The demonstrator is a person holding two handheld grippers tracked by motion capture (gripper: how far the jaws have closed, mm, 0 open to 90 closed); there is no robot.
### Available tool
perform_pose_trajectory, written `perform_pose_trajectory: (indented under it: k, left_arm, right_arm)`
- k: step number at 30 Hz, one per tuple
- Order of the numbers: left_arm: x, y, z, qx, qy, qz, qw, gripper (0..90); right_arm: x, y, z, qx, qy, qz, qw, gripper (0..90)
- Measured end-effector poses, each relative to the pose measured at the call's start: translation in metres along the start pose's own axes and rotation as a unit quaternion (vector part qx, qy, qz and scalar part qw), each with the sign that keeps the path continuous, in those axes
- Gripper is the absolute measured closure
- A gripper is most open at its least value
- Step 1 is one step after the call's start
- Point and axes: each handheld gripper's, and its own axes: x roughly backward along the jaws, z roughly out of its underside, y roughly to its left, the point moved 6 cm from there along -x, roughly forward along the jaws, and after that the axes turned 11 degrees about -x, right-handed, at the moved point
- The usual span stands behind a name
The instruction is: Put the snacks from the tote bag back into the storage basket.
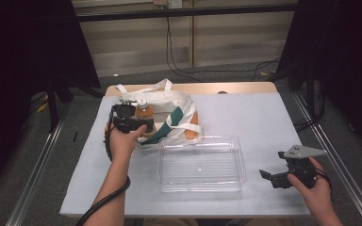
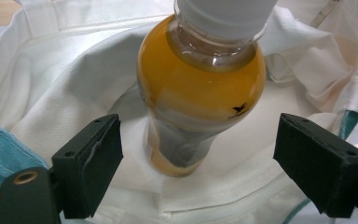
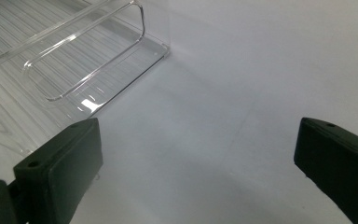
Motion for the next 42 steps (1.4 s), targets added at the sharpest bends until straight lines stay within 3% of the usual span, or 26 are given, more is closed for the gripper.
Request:
perform_pose_trajectory:
  k: [1, 12, 22, 25, 42]
  left_arm:
    - [-0.001, -0.001, -0.001, 0.009, -0.006, 0.0, 0.9999, 14.9]
    - [-0.003, -0.001, -0.009, -0.006, -0.002, -0.012, 0.9999, 18.3]
    - [-0.011, -0.003, -0.015, 0.007, -0.009, -0.016, 0.9998, 20.8]
    - [-0.012, -0.004, -0.017, 0.001, -0.005, -0.02, 0.9998, 21.8]
    - [-0.02, -0.003, -0.02, 0.012, -0.007, -0.035, 0.9993, 26.9]
  right_arm:
    - [0.0, 0.0, 0.0, 0.0, 0.0, 0.0, 1.0, 0.9]
    - [0.0, 0.001, 0.0, 0.003, 0.001, -0.004, 1.0, 0.9]
    - [0.0, 0.0, 0.0, 0.0, 0.001, -0.004, 1.0, 0.9]
    - [0.0, 0.0, 0.0, 0.003, 0.002, -0.006, 1.0, 0.9]
    - [0.0, -0.001, 0.0, 0.001, -0.001, -0.006, 1.0, 0.9]
